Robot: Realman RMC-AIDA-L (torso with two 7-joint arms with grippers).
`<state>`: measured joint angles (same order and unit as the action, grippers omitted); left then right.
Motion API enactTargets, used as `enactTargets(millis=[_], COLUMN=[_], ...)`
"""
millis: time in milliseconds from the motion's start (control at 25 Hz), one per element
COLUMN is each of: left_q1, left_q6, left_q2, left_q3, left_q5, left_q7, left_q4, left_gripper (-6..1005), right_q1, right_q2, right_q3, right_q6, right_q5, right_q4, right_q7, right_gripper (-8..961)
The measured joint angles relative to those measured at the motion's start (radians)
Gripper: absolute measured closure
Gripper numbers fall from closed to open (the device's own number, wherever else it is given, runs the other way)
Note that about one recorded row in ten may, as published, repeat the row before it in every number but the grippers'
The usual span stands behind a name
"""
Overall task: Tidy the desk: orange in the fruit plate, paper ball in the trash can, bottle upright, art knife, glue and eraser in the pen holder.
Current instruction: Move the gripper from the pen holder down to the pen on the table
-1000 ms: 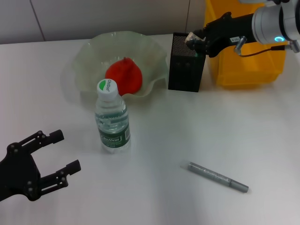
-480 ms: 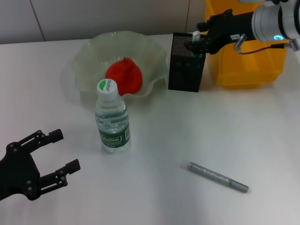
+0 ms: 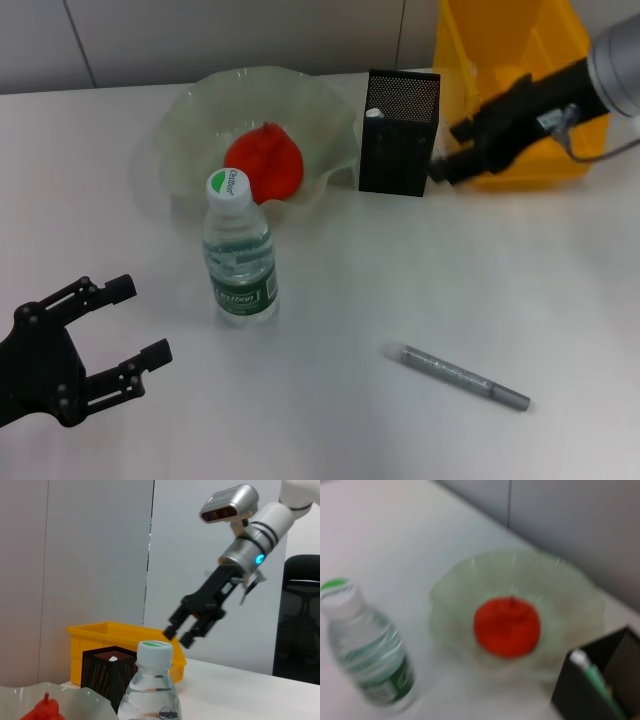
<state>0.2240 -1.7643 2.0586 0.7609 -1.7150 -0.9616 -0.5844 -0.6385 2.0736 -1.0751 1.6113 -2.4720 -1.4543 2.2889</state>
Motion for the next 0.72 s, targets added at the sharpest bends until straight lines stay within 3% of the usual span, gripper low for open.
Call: enactTargets(millis=[40,240,440,720], left_q1=[0.000,0.000,-0.005,-0.011], left_q6=[0.000,0.000,0.000,-0.001], left_q2=[0.000,-0.001,-0.001,-0.002], left_q3=[0.000,0.002,0.005,0.008], left_q5=[0.000,0.000,0.000,0.000], left_q7=[0.000,0.000,0.000,0.006], left_q4=[0.000,0.000,0.000,0.000], left_gripper=[192,192,192,192], right_q1=[-0.012,-0.040,-0.058,-0.072], right_q2=[0.000,0.001,0.004,0.011], right_q3=[-0.015,-0.093,-0.221,-0.320], right_q6=[0.082,0.214,0.269,0.254], right_q5=[-0.032,-0.101,-0.164,-0.145], right_q4=[-0.038,-0.057,-0.016,0.071], right_q7=[0.051,0.145,0.205,0.219], right_gripper=[345,345,346,346])
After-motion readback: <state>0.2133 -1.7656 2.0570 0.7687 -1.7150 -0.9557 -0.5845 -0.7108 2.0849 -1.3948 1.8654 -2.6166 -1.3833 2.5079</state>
